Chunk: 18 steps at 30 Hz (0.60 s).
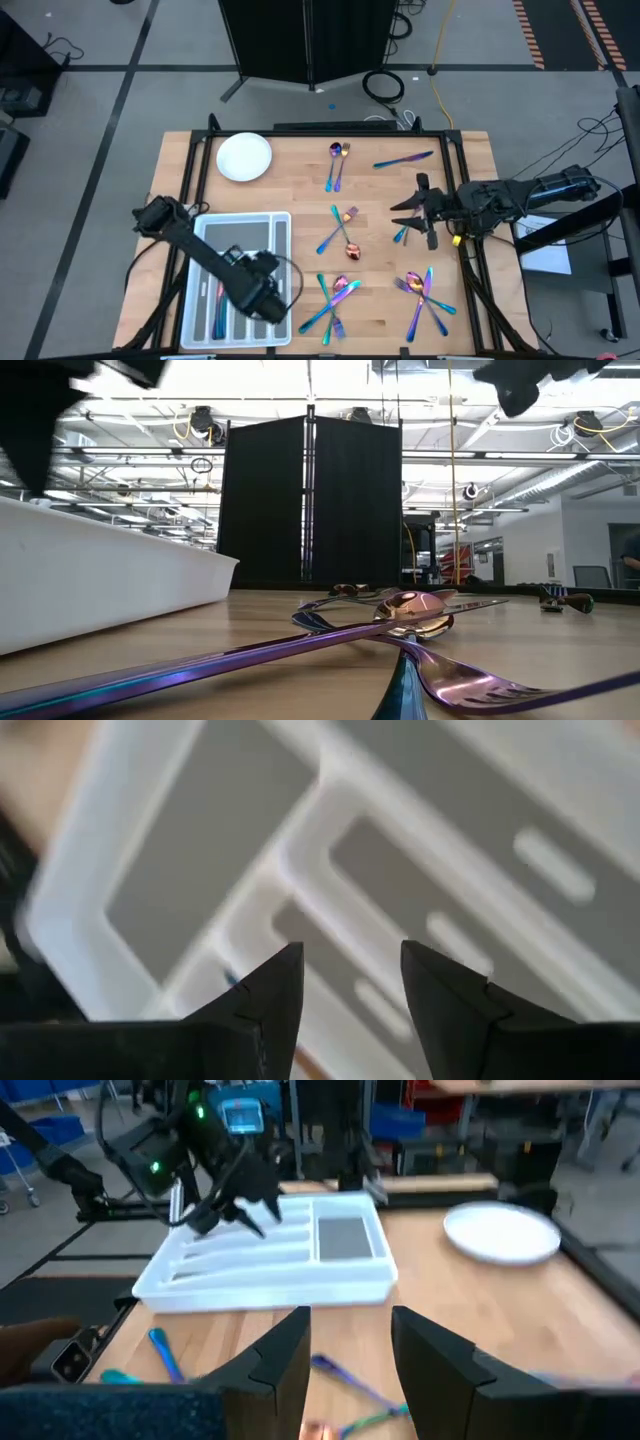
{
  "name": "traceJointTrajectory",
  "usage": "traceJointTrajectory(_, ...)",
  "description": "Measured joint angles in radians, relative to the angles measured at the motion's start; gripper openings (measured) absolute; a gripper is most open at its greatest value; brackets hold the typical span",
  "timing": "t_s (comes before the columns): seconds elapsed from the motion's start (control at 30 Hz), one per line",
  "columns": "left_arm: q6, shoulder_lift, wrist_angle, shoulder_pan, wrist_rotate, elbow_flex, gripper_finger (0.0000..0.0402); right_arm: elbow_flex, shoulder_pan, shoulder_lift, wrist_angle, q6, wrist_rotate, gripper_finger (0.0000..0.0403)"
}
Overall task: Sort silverware
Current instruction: Put the iridescent blue knife in the silverware tray
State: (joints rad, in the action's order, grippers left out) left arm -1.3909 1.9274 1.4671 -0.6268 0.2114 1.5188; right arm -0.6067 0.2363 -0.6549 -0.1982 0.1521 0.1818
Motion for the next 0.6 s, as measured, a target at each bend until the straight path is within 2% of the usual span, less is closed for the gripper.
traceJointTrajectory(0.23,0.311,0.0,-0.148,0.123,0.123,0.0,0.0171,0.0,0.001,-0.012,-0.19,0.195,-0.001,0.013)
traceJointTrajectory(0.37,0.54,0.0,-0.348,0.195,0.176,0.0,0.0171,0.004,0.001,-0.017,-0.305,0.318,0.0,0.013)
traceJointTrajectory(0.6,1.003,0.0,-0.699,0.354,0.184,0.0,0.0171,0.053,0.001,-0.024,-0.358,0.466,0.0,0.013)
